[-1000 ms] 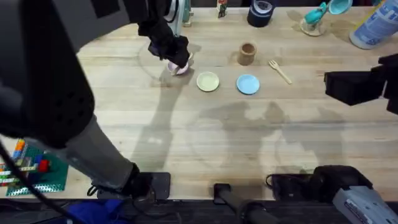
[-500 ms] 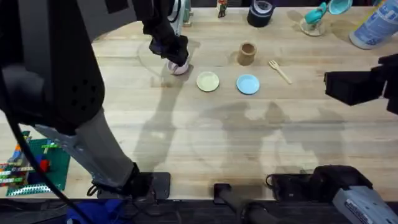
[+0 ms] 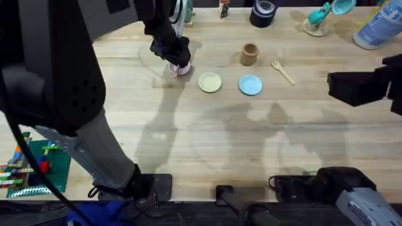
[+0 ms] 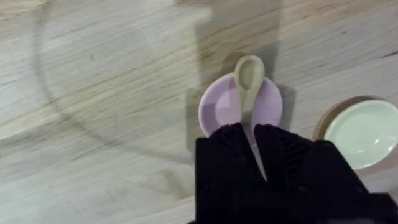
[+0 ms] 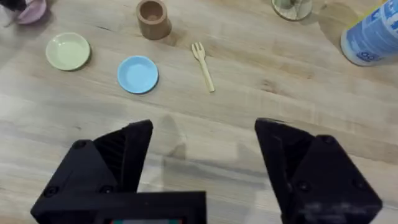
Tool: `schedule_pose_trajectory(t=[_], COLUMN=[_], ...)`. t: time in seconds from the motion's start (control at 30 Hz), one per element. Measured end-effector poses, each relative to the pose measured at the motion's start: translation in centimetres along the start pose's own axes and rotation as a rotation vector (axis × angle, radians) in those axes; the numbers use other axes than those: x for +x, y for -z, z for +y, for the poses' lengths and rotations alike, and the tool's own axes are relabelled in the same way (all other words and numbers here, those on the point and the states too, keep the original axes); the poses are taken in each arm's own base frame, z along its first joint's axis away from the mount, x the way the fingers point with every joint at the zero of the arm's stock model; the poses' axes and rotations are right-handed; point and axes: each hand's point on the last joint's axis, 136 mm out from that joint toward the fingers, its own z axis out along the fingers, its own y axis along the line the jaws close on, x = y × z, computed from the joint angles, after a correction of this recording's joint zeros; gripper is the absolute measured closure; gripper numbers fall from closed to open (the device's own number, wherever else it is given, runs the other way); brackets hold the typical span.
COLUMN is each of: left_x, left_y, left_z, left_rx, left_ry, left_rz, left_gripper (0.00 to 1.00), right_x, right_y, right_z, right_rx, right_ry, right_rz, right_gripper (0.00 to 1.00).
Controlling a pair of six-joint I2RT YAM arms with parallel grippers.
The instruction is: Pick up a utensil and set it on the pink plate, then put the other utensil in the container.
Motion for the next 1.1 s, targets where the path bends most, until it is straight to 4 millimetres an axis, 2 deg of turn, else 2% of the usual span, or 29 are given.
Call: schedule_pose_trajectory(t=[0.1,0.2,0.4,0.5,0.6,0.63,0.67,0.7,0.77,1.1], left_x=[0.0,0.0,0.0,0.0,-0.3,-0.3,-0.2,-0.1,0.1,2.8], left_y=[0.0,0.0,0.0,0.1,0.7,1.0,1.4,1.9,3.2,10.1], left_z=[0.0,0.0,-0.1,-0.1,-0.2,-0.3,-0.3,-0.4,-0.5,-1.6], left_rx=[0.000,0.000,0.003,0.008,0.010,0.010,0.010,0.011,0.013,0.021], left_ry=[0.000,0.003,-0.018,-0.029,-0.035,-0.038,-0.038,-0.037,-0.037,-0.039], left_rz=[0.000,0.000,0.000,0.002,-0.010,-0.013,-0.015,-0.019,-0.028,-0.048], left_gripper=[0.842,0.773,0.776,0.505,0.357,0.254,0.101,0.038,0.010,0.008], right_x=[0.0,0.0,0.0,0.0,0.0,0.0,0.0,0.0,0.0,0.0], right_y=[0.0,0.0,0.0,0.0,0.0,0.0,0.0,0.0,0.0,0.0], right_z=[0.0,0.0,0.0,0.0,0.0,0.0,0.0,0.0,0.0,0.0], right_rx=[0.000,0.000,0.000,0.000,0.000,0.000,0.000,0.000,0.000,0.000], right_ry=[0.000,0.000,0.000,0.000,0.000,0.000,0.000,0.000,0.000,0.000], right_rz=[0.000,0.000,0.000,0.000,0.000,0.000,0.000,0.000,0.000,0.000], right_gripper=[0.003,0.003,0.004,0.004,0.004,0.004,0.003,0.005,0.004,0.003])
